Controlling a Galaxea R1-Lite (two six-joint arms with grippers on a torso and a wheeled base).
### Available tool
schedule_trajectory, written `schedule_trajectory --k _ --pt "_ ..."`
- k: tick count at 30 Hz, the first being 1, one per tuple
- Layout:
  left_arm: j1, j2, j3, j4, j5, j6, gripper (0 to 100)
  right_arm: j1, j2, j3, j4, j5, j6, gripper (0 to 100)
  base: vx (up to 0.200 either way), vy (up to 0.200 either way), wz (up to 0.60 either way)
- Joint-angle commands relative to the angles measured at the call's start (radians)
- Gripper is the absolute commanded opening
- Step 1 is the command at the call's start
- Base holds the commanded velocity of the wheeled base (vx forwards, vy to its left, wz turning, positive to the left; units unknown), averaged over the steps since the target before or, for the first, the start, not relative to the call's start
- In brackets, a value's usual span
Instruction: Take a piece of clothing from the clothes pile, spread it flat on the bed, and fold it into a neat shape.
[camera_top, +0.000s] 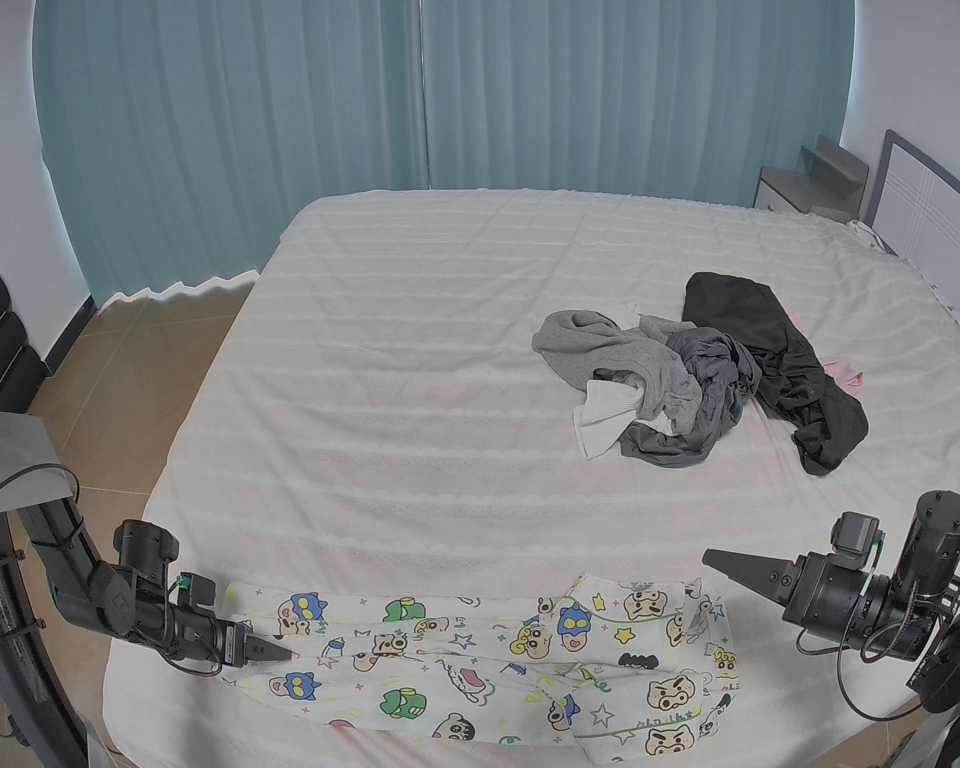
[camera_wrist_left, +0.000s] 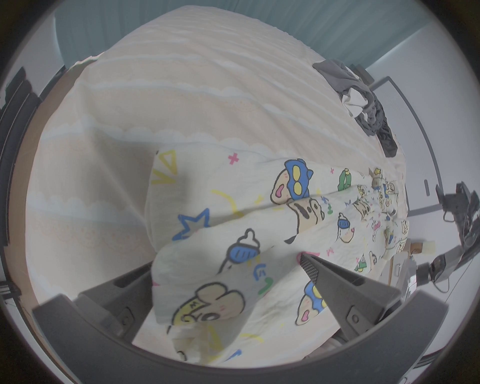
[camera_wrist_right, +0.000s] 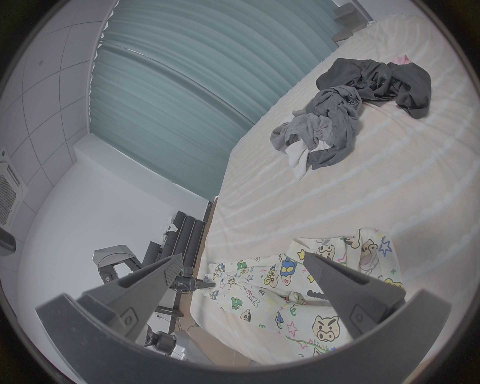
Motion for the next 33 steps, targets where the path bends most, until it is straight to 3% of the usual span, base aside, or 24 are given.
schedule_trajectory --k 1,7,8,21,33 --pt "-0.028 0.016 -0.024 -0.005 0.001 -0.047 100 0.017 -0.014 0.017 0.000 -0.001 0.000 100 0.000 0.000 0.00" --pt "-0.059 0.019 -0.040 -0.004 0.010 -0.113 100 0.026 -0.014 0.017 0.001 -0.001 0.000 100 0.000 0.000 0.00" --pt "-0.061 0.019 -0.040 -0.004 0.012 -0.121 0 0.027 -0.014 0.017 0.001 -0.001 0.001 100 0.000 0.000 0.00" --pt "-0.058 -0.035 -0.005 0.012 0.028 -0.142 0 0.027 -0.012 0.017 0.001 0.001 0.001 100 0.000 0.000 0.00" --pt "0.056 -0.228 -0.028 0.173 0.022 -0.133 0 0.027 -0.011 0.017 0.001 0.001 0.001 100 0.000 0.000 0.00"
